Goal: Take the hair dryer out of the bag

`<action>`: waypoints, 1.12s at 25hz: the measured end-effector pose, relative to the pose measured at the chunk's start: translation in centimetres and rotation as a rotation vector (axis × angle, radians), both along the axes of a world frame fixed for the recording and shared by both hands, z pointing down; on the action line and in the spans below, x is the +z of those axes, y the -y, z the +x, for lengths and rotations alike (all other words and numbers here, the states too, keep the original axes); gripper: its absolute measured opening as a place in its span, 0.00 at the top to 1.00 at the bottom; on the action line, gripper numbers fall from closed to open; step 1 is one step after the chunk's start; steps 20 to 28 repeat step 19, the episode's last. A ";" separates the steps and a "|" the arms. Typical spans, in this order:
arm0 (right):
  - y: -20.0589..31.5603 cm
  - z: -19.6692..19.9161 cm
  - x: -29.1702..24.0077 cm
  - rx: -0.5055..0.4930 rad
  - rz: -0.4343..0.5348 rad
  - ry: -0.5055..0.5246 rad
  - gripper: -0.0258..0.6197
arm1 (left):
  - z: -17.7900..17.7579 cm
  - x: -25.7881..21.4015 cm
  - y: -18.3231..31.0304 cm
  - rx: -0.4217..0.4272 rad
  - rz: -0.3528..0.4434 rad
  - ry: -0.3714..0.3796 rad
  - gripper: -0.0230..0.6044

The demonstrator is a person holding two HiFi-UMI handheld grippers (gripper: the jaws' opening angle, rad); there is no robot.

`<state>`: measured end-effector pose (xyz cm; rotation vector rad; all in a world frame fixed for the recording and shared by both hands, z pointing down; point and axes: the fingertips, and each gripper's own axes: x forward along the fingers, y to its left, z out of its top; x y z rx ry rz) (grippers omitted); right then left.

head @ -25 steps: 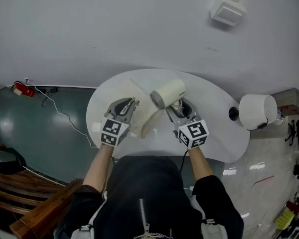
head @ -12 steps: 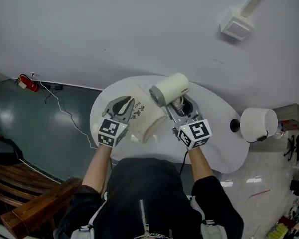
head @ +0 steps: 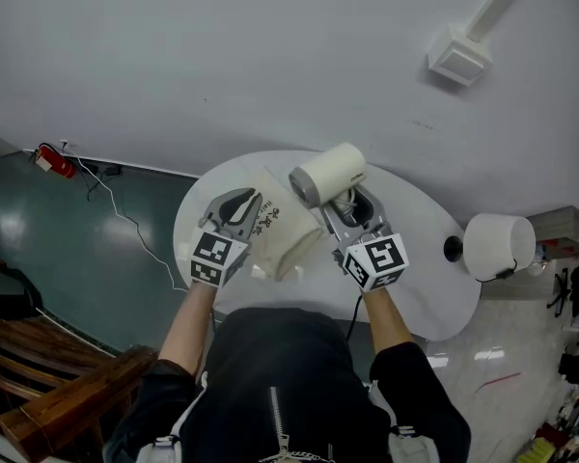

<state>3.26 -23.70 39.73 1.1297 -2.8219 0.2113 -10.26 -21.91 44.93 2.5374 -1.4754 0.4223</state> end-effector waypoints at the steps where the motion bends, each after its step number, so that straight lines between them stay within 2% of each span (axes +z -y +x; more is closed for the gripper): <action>1: 0.0 0.0 0.0 0.001 0.000 0.000 0.65 | 0.0 0.0 0.0 0.002 -0.001 0.000 0.89; 28: -0.4 0.3 0.1 0.005 -0.009 0.007 0.65 | 1.1 0.7 -0.5 0.030 -0.024 0.009 0.89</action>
